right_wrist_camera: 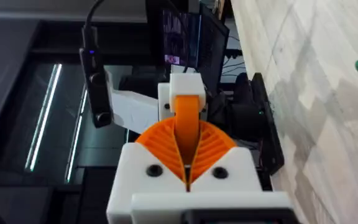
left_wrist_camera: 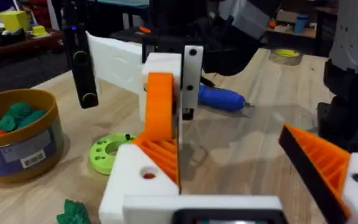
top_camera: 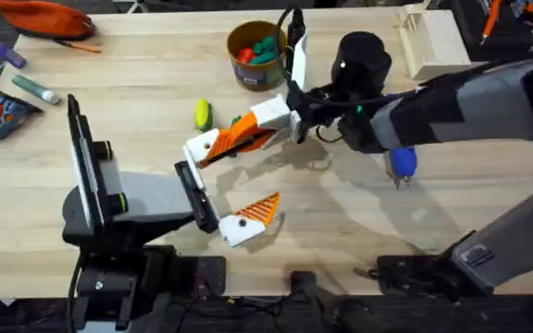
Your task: Pick up the gripper from the table and insert it into the empty holder that is missing its gripper. Then pick up a screw, insert it into the mounting hole, and use the screwdriver to tighten it. Finally, clean up the table by picking up the vegetable and placing it into the bucket.
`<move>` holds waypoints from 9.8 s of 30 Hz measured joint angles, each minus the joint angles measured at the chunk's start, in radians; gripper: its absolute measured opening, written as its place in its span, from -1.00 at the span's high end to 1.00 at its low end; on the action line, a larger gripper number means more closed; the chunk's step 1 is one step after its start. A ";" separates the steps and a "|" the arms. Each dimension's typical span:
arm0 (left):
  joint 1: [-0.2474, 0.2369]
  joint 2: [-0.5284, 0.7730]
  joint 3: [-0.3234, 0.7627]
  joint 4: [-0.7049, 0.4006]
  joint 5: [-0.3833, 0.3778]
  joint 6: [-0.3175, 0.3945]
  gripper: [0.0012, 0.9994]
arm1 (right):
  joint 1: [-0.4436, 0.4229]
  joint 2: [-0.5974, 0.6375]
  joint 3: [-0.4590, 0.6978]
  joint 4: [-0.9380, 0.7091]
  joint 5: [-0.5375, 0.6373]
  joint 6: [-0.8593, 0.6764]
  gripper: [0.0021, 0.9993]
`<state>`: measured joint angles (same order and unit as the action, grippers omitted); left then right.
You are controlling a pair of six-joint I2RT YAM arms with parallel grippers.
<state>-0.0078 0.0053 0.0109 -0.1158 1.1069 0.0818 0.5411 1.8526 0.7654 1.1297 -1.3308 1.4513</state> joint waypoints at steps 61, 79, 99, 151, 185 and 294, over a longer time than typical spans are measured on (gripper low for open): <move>0.000 0.000 0.000 -0.001 0.008 0.000 -0.97 | -0.036 -0.077 0.001 -0.306 0.082 -0.138 -0.57; 0.000 0.000 0.000 -0.001 0.008 0.000 -0.97 | -0.241 -0.425 0.367 -1.737 0.496 -0.988 -0.58; 0.000 0.000 0.000 -0.001 0.008 0.000 -0.97 | -0.098 -0.425 0.805 -2.317 1.407 -1.189 -0.58; 0.000 0.000 0.000 -0.001 0.008 0.000 -0.97 | 0.041 0.177 0.920 -2.144 1.468 -1.355 -0.40; 0.000 0.000 0.000 -0.001 0.008 0.000 -0.97 | 0.040 0.233 0.923 -2.121 1.422 -1.317 0.39; 0.000 0.000 0.000 -0.001 0.008 0.000 -0.97 | 0.317 0.055 1.523 -2.540 1.415 -1.319 0.99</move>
<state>-0.0078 0.0051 0.0109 -0.1165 1.1149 0.0822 0.8583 1.9081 2.2883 -1.4101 0.0845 0.1326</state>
